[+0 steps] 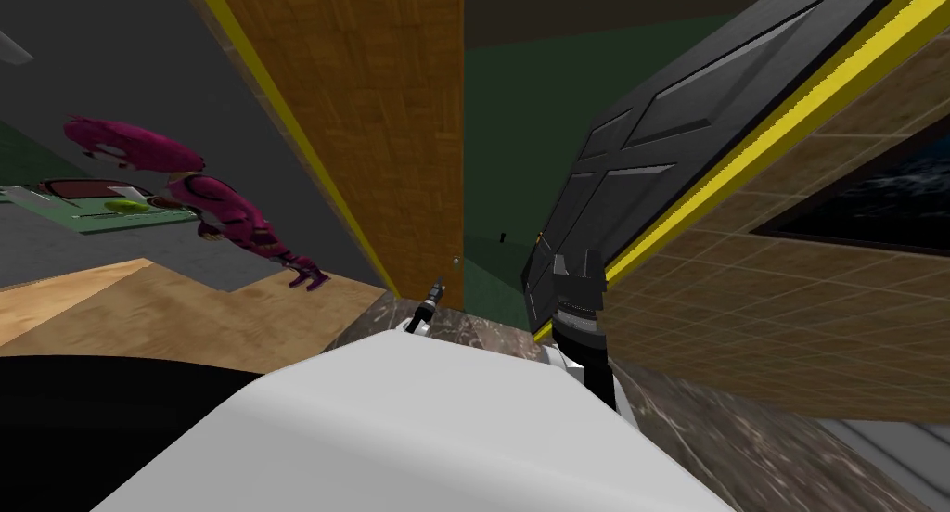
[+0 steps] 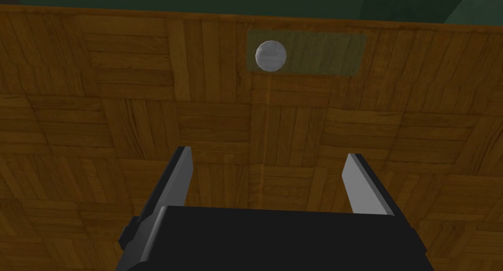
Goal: Push the door open
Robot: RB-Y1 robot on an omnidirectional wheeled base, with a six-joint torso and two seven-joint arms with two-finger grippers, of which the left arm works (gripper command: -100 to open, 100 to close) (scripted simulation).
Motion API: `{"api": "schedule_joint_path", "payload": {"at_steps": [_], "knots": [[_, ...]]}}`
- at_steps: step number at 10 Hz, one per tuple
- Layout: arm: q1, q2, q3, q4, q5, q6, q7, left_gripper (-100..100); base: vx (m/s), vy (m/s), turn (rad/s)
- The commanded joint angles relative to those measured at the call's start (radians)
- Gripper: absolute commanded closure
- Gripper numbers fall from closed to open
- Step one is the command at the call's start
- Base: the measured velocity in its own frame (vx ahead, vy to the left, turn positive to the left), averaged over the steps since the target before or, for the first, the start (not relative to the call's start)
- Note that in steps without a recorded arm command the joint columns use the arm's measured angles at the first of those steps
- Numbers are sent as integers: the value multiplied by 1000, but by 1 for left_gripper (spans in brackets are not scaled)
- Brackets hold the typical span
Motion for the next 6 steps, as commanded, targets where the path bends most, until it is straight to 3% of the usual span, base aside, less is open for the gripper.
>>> {"api": "schedule_joint_path", "payload": {"at_steps": [1,6], "knots": [[0,0,0,0,0,0,0,-100,51,-5,2],[-4,-6,10,13,5,-5,-9,-100,169,-7,-24]]}}
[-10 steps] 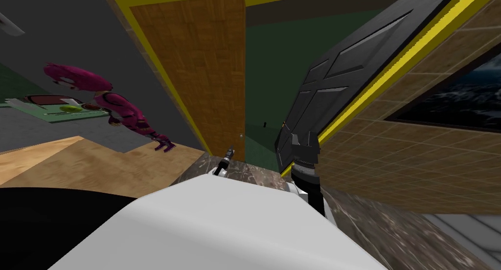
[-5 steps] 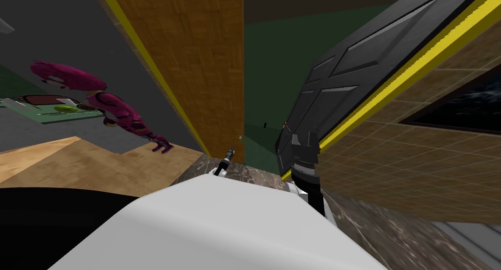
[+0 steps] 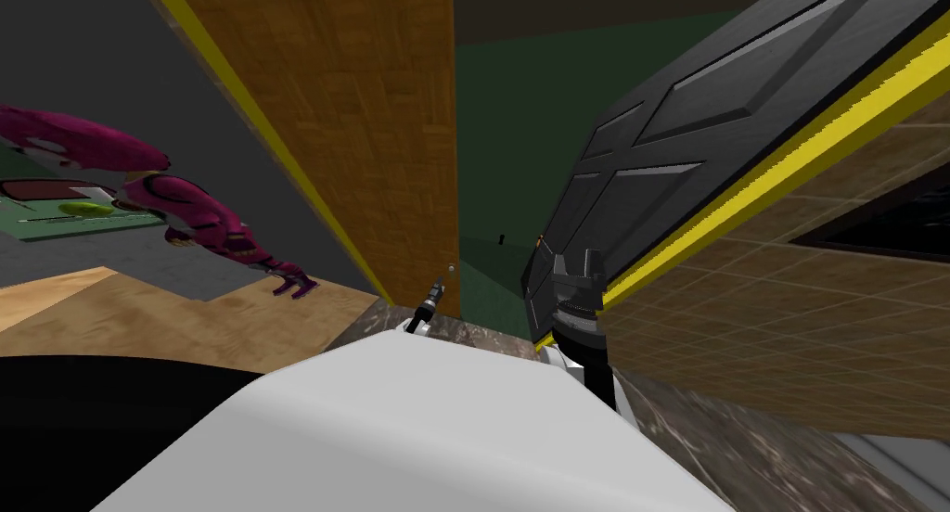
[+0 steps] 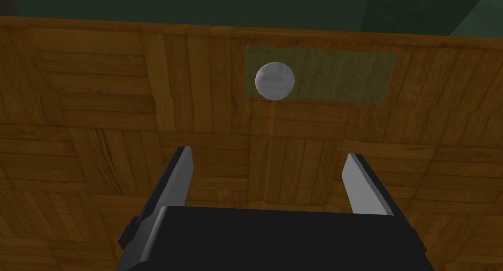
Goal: Push the door open
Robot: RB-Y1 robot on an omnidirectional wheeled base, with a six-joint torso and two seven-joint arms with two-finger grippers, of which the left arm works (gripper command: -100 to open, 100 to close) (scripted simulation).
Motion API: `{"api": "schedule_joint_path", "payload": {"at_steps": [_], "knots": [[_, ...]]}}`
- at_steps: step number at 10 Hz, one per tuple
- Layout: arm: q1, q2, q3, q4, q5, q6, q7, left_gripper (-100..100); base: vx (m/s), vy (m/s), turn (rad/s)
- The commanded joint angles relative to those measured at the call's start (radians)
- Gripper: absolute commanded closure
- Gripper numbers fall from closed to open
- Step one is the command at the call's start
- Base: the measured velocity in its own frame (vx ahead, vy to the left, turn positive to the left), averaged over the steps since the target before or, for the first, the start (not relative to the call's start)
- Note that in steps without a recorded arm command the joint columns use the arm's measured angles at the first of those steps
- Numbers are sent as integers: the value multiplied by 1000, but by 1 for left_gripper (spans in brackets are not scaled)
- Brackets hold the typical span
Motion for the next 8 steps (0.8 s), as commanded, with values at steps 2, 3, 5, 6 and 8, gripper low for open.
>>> {"api": "schedule_joint_path", "payload": {"at_steps": [2,3,5,6,8], "knots": [[-2,-4,6,7,3,-3,-6,-100,184,-17,-32],[-3,-5,9,10,4,-4,-8,-100,221,-15,-28],[-4,-7,13,14,6,-6,-12,-100,184,4,-26],[-5,-8,15,16,6,-6,-14,-100,175,-4,-22],[-5,-9,16,18,7,-7,-15,-100,139,-8,-10]]}}
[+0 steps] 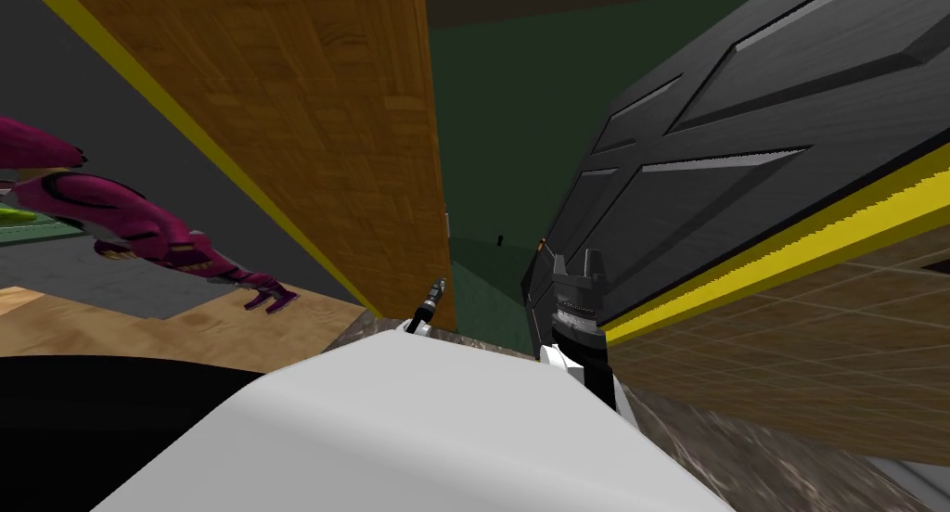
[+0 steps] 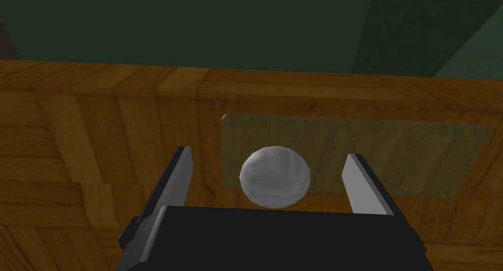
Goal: Push the door open
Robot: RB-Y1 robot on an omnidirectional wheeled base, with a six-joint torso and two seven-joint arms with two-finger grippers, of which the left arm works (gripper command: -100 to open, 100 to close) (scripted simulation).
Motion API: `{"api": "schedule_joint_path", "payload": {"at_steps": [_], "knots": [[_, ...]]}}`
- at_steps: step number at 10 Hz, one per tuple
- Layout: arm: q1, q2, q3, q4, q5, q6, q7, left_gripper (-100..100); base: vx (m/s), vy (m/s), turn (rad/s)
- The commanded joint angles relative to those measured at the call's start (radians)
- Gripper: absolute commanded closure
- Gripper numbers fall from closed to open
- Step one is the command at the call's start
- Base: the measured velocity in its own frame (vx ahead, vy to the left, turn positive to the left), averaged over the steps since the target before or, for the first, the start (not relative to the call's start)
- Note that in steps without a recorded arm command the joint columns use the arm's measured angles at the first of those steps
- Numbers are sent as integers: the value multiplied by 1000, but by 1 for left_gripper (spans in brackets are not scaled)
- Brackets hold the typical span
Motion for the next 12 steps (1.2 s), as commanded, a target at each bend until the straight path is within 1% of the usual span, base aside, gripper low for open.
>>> {"api": "schedule_joint_path", "payload": {"at_steps": [1,6,7,9,12], "knots": [[0,1,0,0,0,2,0,100,-19,-1,1],[0,1,0,0,0,2,0,100,-13,1,-3],[1,2,13,4,7,4,-5,100,115,-40,35],[1,4,25,6,14,4,-9,100,171,-51,51],[2,8,54,10,29,4,-19,100,181,-47,36]]}}
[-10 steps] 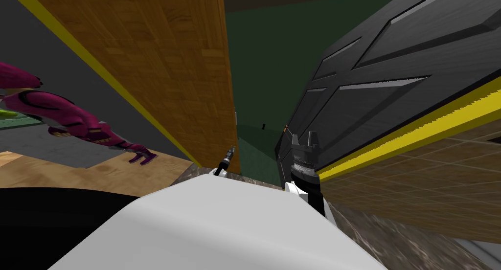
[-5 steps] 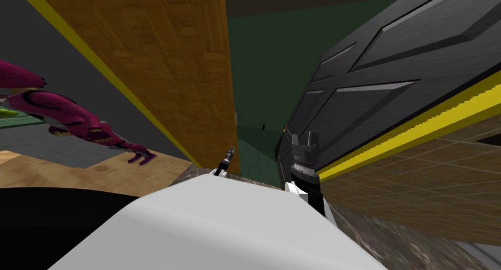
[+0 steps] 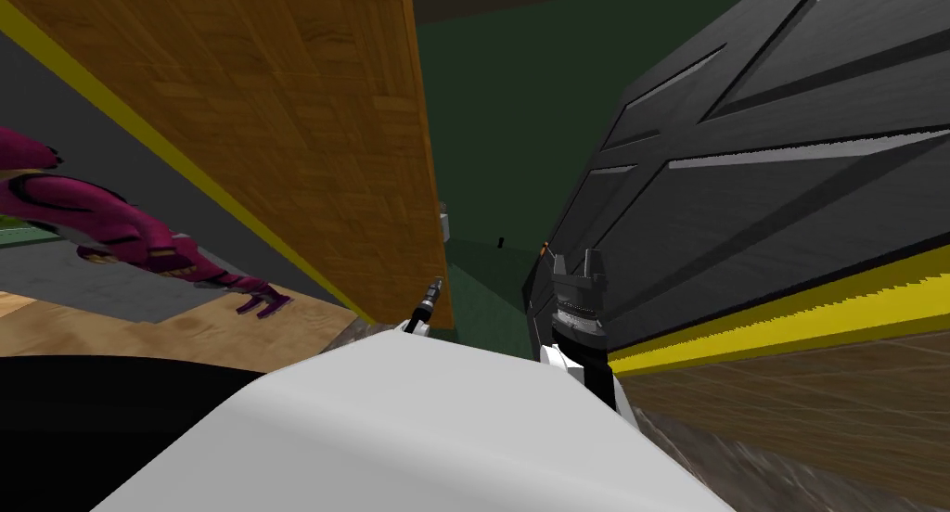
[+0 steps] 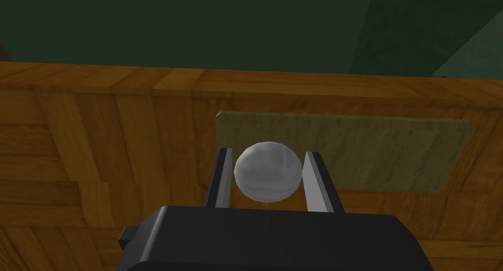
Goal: Push the door open
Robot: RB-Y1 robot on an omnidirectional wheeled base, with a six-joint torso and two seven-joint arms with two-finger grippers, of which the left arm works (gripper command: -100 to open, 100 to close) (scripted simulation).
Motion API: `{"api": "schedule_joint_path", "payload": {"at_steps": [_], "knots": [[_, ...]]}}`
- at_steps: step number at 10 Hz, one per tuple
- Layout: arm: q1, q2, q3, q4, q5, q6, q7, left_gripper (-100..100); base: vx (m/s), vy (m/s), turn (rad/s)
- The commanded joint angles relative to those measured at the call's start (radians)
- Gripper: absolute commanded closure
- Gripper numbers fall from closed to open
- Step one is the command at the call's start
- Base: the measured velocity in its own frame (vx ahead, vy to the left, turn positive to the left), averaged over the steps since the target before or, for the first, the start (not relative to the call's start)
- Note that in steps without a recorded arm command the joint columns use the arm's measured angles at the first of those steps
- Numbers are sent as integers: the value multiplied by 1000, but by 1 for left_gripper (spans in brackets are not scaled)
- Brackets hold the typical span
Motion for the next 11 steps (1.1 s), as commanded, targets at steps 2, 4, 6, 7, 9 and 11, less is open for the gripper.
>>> {"api": "schedule_joint_path", "payload": {"at_steps": [2,4,6,7,9,11], "knots": [[10,10,30,-15,15,6,-10,100,200,-47,54],[10,13,51,-12,27,6,-18,100,211,-71,49],[11,17,74,-8,39,6,-26,100,174,-42,59],[11,18,85,-7,45,6,-30,100,205,-76,58],[11,22,108,-3,57,6,-38,100,197,-60,79],[12,25,131,0,70,6,-46,100,209,-60,60]]}}
